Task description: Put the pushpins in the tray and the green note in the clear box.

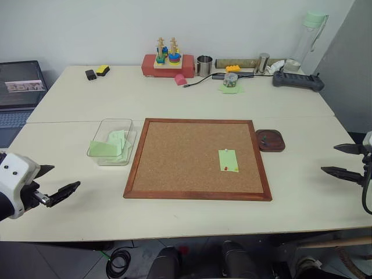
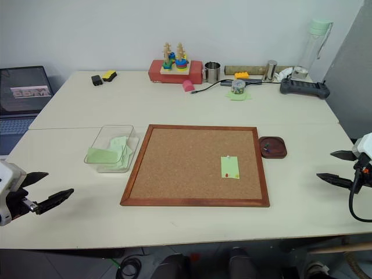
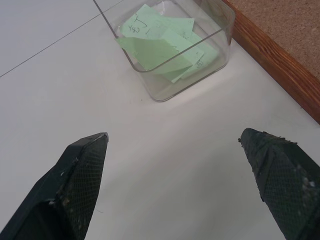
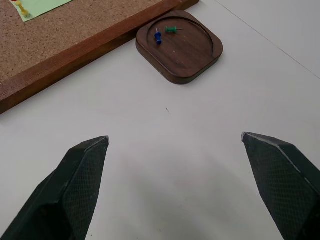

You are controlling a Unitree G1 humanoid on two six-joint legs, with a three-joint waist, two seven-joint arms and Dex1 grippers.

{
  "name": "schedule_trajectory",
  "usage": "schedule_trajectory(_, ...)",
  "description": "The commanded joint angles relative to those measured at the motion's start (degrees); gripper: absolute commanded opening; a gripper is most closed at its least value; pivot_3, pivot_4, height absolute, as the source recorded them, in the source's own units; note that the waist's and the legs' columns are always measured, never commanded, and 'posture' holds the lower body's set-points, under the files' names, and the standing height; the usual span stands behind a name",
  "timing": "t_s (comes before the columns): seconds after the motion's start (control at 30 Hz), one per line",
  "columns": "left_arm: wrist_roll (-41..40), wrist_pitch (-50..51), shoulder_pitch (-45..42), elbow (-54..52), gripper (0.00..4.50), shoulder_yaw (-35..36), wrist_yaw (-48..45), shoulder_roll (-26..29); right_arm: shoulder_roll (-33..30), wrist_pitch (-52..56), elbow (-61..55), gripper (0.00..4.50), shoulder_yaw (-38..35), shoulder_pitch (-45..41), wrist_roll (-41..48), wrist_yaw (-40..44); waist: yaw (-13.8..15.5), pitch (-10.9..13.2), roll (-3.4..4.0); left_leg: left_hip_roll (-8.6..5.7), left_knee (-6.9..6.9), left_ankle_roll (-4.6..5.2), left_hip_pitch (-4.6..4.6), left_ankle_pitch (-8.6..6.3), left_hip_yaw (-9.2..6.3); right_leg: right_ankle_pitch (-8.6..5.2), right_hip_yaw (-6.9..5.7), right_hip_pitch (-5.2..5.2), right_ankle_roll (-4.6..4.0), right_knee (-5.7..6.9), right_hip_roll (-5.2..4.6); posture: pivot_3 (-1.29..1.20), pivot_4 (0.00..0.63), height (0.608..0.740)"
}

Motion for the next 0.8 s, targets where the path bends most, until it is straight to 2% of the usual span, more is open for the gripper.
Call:
schedule_trajectory(0.03, -1.1, -0.1, -1.1, -0.6, 4.5, 2.8, 0.5, -0.6, -0.2, -0.5, -0.6, 4.47, -0.6, -1.1, 0.2, 0.4, 0.0, 0.0, 0.0, 0.0, 0.0, 0.0, 0.0, 0.0, 0.0, 0.0, 0.0, 0.0, 0.0, 0.0, 0.0, 0.0, 0.15, 0.74)
schedule_trajectory(0.37, 1.7, -0.9, -2.7, 0.6, 4.5, 1.2, 2.2, -0.3, -0.2, -0.5, -1.0, 4.47, -0.4, -1.0, -0.2, 0.4, 0.0, 0.0, 0.0, 0.0, 0.01, 0.0, 0.0, 0.0, 0.0, 0.05, 0.0, 0.0, -0.07, 0.02, 0.0, 0.0, 0.15, 0.74)
schedule_trajectory(0.8, 0.7, 0.5, -4.5, 2.0, 4.5, 0.4, 0.7, 0.0, 0.2, 0.6, -2.7, 4.47, -0.4, -1.2, 0.3, 0.0, 0.0, 0.0, 0.0, -0.01, 0.03, 0.0, 0.01, 0.0, 0.0, 0.05, 0.0, 0.01, -0.05, 0.04, 0.0, 0.0, 0.15, 0.74)
